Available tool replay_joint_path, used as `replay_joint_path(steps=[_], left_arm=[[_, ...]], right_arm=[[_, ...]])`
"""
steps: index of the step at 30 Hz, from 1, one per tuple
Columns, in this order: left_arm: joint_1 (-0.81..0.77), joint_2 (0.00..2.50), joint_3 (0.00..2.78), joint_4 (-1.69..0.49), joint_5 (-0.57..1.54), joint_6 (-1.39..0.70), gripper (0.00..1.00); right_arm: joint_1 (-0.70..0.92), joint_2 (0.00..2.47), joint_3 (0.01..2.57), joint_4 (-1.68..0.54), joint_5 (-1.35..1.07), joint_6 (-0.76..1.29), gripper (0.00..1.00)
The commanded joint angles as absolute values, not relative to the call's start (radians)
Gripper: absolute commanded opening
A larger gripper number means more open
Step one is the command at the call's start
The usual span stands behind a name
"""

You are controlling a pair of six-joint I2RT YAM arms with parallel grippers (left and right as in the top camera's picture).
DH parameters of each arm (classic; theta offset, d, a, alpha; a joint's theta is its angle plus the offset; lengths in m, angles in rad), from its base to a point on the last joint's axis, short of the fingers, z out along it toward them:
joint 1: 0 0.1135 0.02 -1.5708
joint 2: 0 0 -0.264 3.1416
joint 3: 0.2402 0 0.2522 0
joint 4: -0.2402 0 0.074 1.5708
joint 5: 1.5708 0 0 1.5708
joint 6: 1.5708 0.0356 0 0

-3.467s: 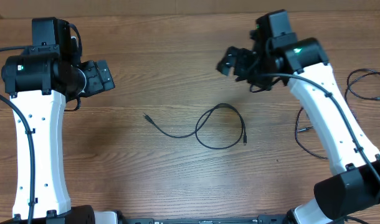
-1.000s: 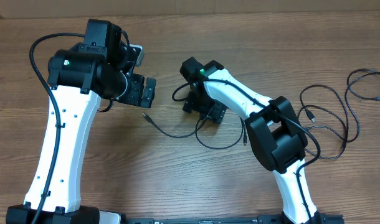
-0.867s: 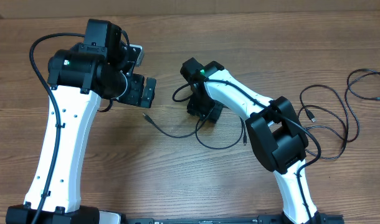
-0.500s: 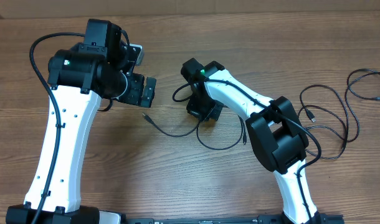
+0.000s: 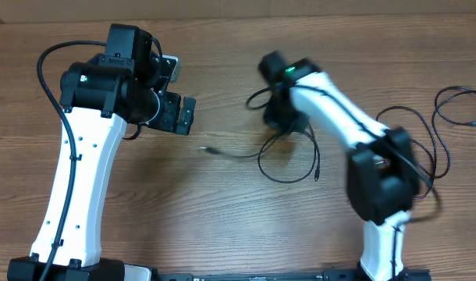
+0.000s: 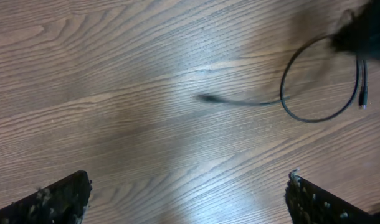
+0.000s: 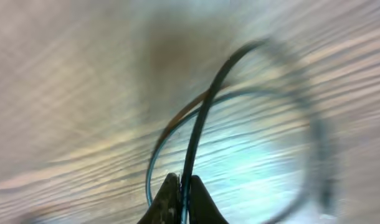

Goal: Untangle cables

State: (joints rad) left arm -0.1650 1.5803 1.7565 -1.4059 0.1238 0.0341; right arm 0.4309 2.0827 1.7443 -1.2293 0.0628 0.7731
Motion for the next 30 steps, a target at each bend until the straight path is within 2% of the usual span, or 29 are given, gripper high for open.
replay_joint_path(steps=[1,11,14,17,20,22,25,27,30], left_arm=[[-0.169,1.586,1.747,-1.401,0.120,0.056,1.00],[-0.169,1.586,1.747,-1.394,0.120,0.056,1.00],[-0.169,1.586,1.747,-1.394,0.120,0.056,1.00],[-0.169,1.586,1.747,-1.394,0.120,0.056,1.00],[-0.169,1.586,1.747,-1.391,0.120,0.056,1.00],[-0.169,1.586,1.747,-1.391,0.120,0.056,1.00],[-0.169,1.586,1.747,-1.391,0.120,0.056,1.00],[-0.169,1.586,1.747,-1.391,0.120,0.056,1.00],[-0.169,1.586,1.747,-1.391,0.120,0.056,1.00]], right_arm=[[0.347,1.906,1.829,-1.262,0.223,0.719,0.04],[-0.053,1.731,2.042,-1.289,0.318,0.551,0.04],[-0.175,1.731,2.098,-1.304,0.189,0.521,0.04],[-0.244,1.731,2.094,-1.358,-0.023,0.487,0.15],[-0.250,1.739,2.077,-1.430,-0.126,0.431,0.21],[-0.224,1.745,2.060,-1.473,-0.160,0.379,0.30],[-0.169,1.748,2.012,-1.512,-0.159,0.307,0.61],[-0.130,1.748,1.961,-1.520,-0.157,0.276,0.77],[-0.079,1.750,1.861,-1.503,-0.146,0.252,0.91]])
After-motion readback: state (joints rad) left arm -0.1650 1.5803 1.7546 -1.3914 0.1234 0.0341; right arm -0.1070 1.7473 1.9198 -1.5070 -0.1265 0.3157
